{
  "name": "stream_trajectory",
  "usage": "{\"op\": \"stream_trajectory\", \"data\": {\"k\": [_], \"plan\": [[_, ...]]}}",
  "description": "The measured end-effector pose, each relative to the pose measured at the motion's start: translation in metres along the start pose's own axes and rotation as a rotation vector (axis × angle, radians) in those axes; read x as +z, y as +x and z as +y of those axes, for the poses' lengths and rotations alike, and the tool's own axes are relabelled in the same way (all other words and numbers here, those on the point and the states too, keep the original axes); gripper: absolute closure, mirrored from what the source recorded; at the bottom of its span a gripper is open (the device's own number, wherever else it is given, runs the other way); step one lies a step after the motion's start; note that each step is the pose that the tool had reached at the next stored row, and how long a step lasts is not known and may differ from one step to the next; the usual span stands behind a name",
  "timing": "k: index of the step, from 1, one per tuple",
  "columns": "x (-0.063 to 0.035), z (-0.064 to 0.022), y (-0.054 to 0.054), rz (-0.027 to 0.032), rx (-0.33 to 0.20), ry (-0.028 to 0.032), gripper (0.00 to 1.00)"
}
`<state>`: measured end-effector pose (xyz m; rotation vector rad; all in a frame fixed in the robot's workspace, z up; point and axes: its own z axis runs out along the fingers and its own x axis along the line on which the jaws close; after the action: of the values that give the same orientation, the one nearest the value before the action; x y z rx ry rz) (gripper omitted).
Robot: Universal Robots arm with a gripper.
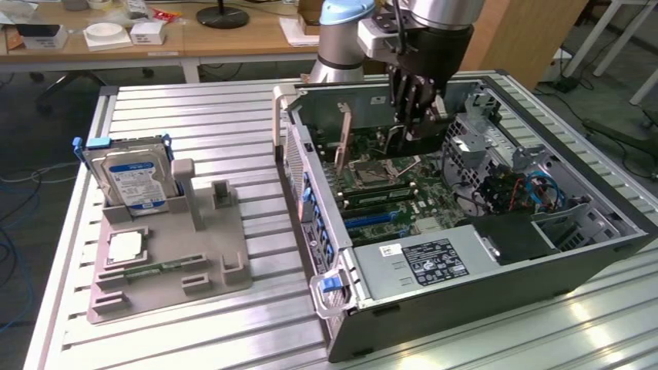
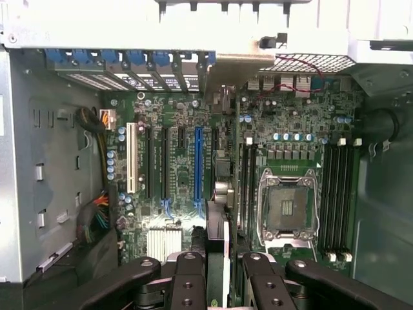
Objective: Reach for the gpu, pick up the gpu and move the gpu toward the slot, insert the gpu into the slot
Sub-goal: 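Insert the gpu into the slot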
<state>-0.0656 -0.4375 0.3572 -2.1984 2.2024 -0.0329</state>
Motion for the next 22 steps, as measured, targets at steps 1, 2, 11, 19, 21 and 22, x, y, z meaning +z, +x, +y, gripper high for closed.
{"op": "stream_trajectory", "data": {"k": [1,2,11,19,21,22], "plan": [[0.0004,0.0004,0.0,0.0001,0.0,0.0,0.73],[0.0009,0.001,0.0,0.0,0.0,0.0,0.73],[0.0041,0.0048,0.0004,0.0,0.0,0.0,0.73],[0.0059,0.0064,0.0018,0.0,0.0,0.0,0.73],[0.0063,0.0068,0.0022,0.0,0.0,0.0,0.73],[0.0066,0.0069,0.0024,0.0001,0.0,0.0,0.73]]}}
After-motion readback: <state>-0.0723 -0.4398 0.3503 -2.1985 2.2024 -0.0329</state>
